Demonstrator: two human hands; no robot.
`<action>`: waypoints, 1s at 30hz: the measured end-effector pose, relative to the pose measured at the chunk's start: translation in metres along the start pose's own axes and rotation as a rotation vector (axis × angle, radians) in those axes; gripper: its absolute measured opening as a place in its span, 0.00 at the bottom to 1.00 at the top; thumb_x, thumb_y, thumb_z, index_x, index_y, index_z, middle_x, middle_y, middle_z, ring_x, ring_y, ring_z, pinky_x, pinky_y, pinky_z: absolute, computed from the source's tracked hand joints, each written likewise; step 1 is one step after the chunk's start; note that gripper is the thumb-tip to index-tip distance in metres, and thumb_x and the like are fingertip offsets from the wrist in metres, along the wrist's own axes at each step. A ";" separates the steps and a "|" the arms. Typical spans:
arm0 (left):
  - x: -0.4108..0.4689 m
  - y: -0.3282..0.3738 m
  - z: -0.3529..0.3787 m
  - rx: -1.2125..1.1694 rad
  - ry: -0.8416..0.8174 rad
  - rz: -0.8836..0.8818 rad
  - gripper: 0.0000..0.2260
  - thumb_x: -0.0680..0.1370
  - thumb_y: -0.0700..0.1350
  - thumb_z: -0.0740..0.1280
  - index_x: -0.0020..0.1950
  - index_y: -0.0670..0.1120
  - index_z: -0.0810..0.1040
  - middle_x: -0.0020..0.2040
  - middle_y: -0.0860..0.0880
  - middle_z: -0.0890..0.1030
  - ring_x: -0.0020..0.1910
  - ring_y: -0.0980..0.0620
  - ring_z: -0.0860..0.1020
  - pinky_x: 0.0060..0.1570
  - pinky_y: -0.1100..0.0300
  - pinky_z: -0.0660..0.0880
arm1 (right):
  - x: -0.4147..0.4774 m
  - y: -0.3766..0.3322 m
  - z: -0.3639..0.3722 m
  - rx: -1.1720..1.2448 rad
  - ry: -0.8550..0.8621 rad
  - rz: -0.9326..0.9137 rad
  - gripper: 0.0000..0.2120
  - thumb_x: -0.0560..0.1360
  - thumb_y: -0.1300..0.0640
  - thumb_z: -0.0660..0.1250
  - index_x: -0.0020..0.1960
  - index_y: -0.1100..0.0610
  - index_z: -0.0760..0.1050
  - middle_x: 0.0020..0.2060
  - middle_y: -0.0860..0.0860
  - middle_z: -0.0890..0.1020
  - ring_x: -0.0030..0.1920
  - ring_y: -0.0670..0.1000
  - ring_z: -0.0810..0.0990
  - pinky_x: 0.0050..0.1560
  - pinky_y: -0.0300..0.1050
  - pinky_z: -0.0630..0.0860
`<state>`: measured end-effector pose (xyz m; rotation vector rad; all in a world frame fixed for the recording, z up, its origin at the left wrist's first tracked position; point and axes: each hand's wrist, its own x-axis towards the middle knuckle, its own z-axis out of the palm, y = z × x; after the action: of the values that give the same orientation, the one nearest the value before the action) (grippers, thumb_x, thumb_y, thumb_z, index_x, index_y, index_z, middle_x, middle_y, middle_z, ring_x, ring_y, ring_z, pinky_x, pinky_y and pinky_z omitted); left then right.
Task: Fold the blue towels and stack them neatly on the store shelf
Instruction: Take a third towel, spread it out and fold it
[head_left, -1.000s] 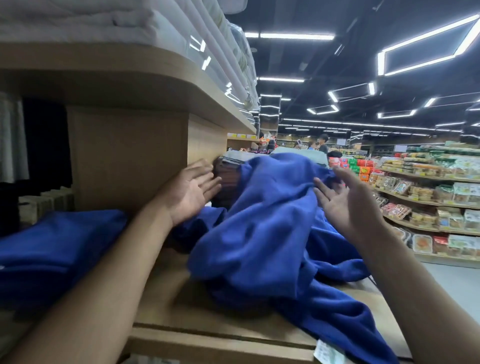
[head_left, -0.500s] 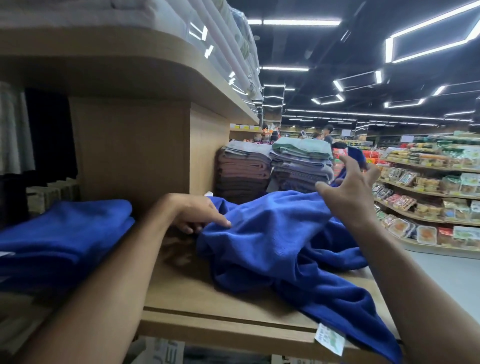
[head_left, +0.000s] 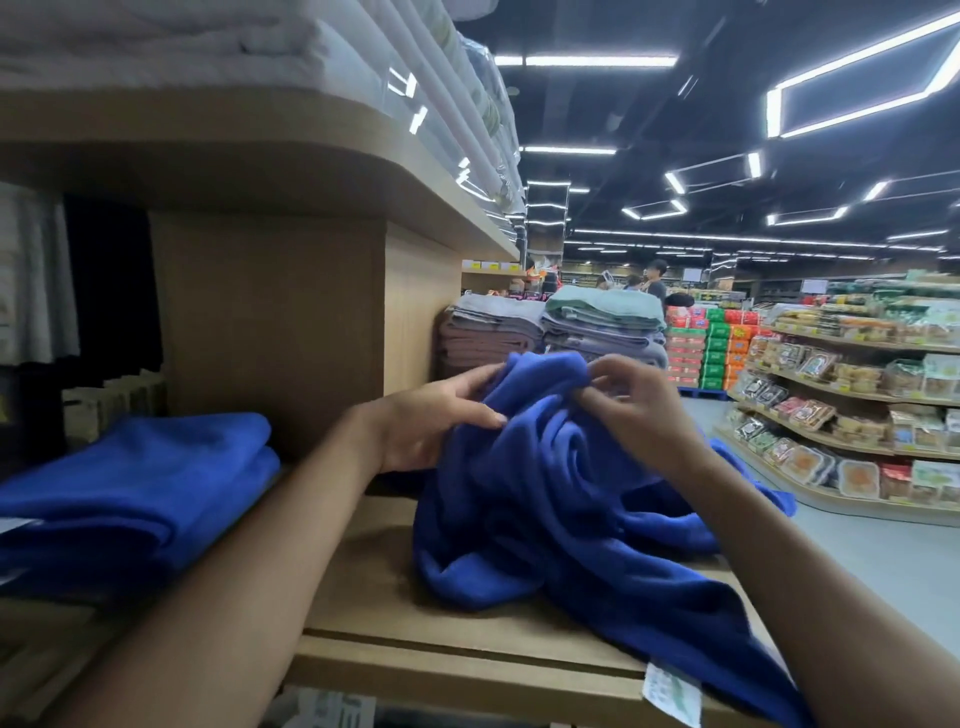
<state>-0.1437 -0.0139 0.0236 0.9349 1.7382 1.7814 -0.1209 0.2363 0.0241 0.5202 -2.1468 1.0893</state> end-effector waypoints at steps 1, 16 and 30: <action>-0.002 0.000 0.000 0.138 0.110 -0.063 0.26 0.75 0.40 0.71 0.73 0.46 0.72 0.68 0.38 0.78 0.64 0.38 0.78 0.71 0.37 0.68 | 0.004 0.005 -0.006 0.019 0.085 0.065 0.06 0.75 0.60 0.73 0.44 0.48 0.82 0.39 0.47 0.86 0.41 0.46 0.83 0.48 0.52 0.81; -0.004 0.009 -0.002 -0.042 0.244 0.012 0.16 0.79 0.34 0.60 0.66 0.37 0.76 0.45 0.44 0.73 0.37 0.52 0.70 0.36 0.60 0.69 | -0.030 -0.058 0.015 0.143 -0.051 -0.425 0.14 0.72 0.49 0.76 0.38 0.56 0.75 0.29 0.45 0.74 0.28 0.43 0.68 0.30 0.41 0.67; 0.004 0.001 -0.007 -0.407 0.407 -0.083 0.09 0.79 0.33 0.56 0.45 0.36 0.75 0.34 0.41 0.78 0.30 0.49 0.80 0.32 0.59 0.79 | -0.059 -0.059 0.057 -0.771 -0.537 -0.547 0.11 0.77 0.41 0.61 0.53 0.43 0.78 0.48 0.45 0.79 0.45 0.54 0.80 0.35 0.45 0.63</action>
<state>-0.1514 -0.0152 0.0252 0.3433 1.5105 2.2659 -0.0655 0.1592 -0.0103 1.0007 -2.4139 -0.2224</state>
